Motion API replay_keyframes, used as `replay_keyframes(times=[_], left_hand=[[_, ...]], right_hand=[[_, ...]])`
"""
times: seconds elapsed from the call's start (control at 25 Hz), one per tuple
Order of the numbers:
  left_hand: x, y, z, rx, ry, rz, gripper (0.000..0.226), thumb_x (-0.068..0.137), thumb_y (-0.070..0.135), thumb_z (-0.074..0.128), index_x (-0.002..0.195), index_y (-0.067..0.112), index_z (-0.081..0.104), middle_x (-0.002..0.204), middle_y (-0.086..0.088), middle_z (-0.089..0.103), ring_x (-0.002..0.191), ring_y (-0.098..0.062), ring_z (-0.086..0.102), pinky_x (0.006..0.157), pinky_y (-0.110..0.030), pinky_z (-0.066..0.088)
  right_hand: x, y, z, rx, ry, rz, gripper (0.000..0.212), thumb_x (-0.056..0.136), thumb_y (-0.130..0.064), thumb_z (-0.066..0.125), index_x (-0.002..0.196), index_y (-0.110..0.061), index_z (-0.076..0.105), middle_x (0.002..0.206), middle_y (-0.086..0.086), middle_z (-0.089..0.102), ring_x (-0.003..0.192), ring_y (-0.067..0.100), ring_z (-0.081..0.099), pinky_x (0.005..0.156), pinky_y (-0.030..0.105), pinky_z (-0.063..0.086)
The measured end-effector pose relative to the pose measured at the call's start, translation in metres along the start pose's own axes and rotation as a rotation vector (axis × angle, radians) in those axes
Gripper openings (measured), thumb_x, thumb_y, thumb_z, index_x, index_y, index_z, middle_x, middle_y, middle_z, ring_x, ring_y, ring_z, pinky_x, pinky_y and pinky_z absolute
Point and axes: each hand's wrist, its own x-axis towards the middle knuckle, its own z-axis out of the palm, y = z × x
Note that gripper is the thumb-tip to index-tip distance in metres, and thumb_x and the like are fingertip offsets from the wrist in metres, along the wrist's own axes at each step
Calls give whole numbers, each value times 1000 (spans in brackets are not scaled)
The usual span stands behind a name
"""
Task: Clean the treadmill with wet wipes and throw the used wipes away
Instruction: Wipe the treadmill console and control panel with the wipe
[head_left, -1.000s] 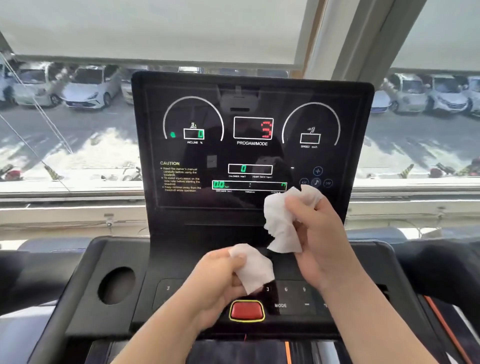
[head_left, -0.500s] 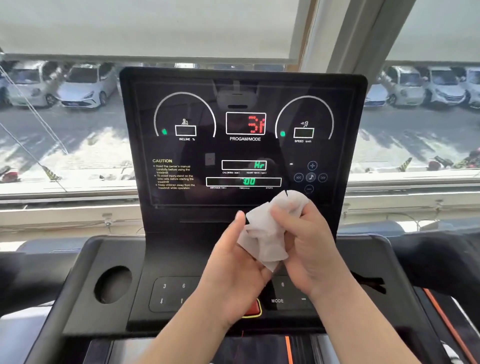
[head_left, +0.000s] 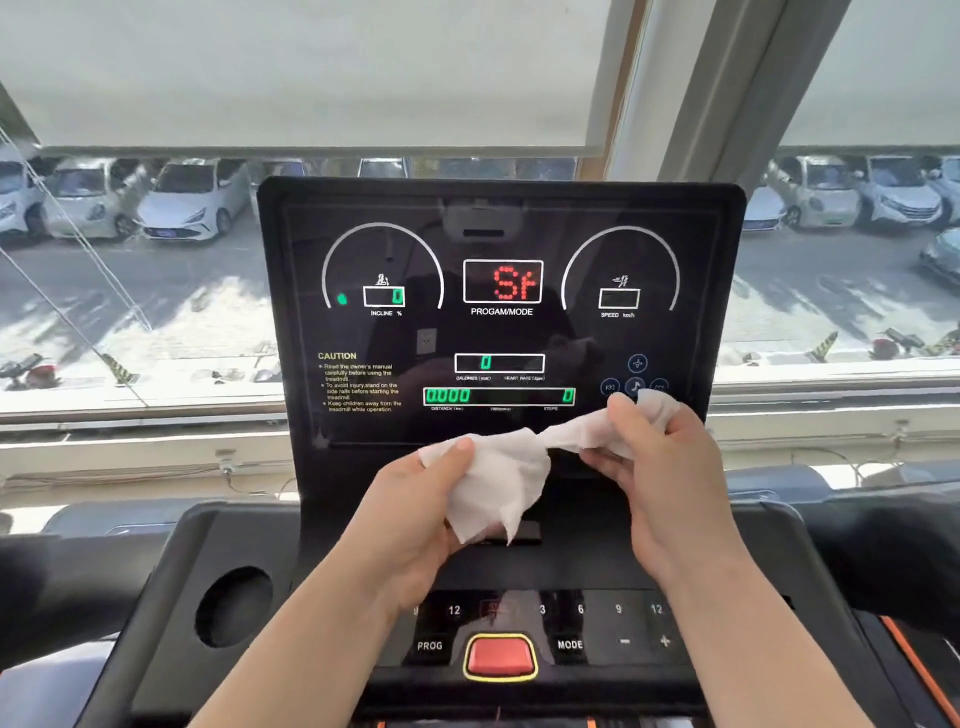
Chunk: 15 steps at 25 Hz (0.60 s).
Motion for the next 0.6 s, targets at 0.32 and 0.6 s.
replay_keyframes(times=[0.32,0.6], left_hand=[[10,30,14,-76,159,129,30,107,13,44,110,11,73,108,-10,77,101,-26,75,91,-52,59],[53,101,10,772,575,1085,44,110,36,31,146,21,51,143,-13,57,137,-36,49,111,-46,44]], right_hand=[[14,-32,-5,-128,219,-225,42,89,-23,68,56,-15,43,63,-9,55,71,9,56,81,31,47],[80,-67,34,-841,234,-923,17,97,-21,61,104,-15,47,103,2,61,97,13,59,83,19,47]])
